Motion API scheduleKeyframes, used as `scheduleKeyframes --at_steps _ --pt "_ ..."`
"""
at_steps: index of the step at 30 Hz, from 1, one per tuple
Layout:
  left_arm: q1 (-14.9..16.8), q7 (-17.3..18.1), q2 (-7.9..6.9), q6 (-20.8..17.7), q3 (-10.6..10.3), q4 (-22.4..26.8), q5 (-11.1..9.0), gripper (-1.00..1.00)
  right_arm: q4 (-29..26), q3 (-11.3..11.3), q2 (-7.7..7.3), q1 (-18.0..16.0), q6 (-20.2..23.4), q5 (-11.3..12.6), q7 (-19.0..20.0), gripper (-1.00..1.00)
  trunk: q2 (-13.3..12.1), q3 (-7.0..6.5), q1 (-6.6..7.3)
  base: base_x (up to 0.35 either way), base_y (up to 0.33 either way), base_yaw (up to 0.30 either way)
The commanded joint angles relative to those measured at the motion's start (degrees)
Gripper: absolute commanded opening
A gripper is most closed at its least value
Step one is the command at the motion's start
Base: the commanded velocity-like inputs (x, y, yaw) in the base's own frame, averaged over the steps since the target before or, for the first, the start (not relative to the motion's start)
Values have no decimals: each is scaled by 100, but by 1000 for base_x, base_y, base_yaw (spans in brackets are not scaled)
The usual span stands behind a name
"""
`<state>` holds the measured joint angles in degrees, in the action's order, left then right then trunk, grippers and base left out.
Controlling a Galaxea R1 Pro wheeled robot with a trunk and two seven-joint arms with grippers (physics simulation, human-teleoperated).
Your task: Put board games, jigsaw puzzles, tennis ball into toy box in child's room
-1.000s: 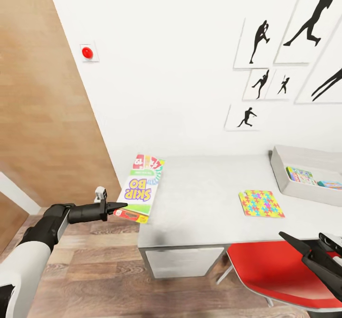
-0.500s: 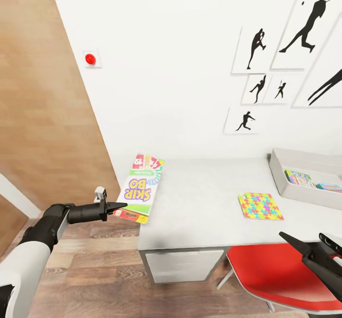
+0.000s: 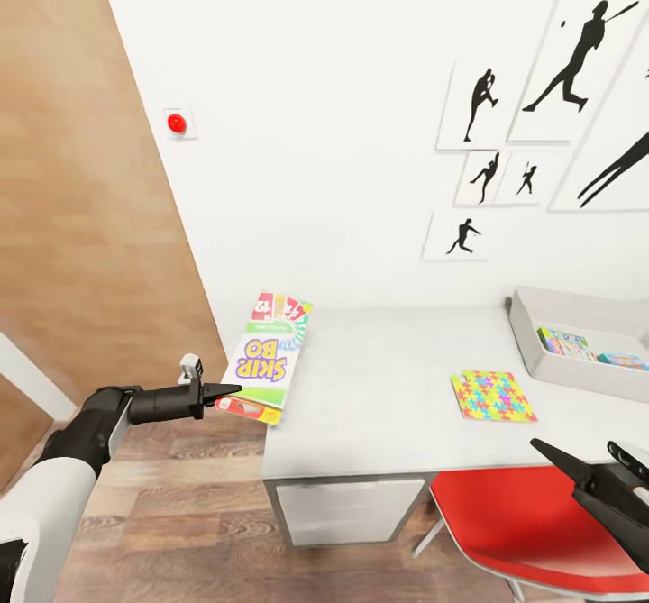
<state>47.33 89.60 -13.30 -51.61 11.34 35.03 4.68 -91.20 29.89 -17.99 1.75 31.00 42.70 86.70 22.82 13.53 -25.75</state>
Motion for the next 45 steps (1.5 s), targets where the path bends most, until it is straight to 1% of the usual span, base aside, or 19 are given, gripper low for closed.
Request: scheduleKeyframes --at_steps 1,10,26,33,45 --pt "4 40 6 -60 17 3 50 -100 -3 -1 -3 1 59 19 5 100 10 0 -4 0 0 0" --pt "4 40 40 -60 19 3 50 -100 -3 -7 -3 1 50 16 5 100 10 -86 -4 0 0 0" --pt "16 40 37 -7 59 3 50 -100 3 -8 -3 1 35 9 5 100 10 -239 -4 1 0 0" --pt "21 40 44 8 60 3 50 -100 13 -1 -3 1 37 -50 20 100 10 -306 -4 180 -6 0" --pt "22 40 42 169 53 3 50 -100 14 2 -3 1 38 -60 31 100 10 -420 -4 35 -169 -6"
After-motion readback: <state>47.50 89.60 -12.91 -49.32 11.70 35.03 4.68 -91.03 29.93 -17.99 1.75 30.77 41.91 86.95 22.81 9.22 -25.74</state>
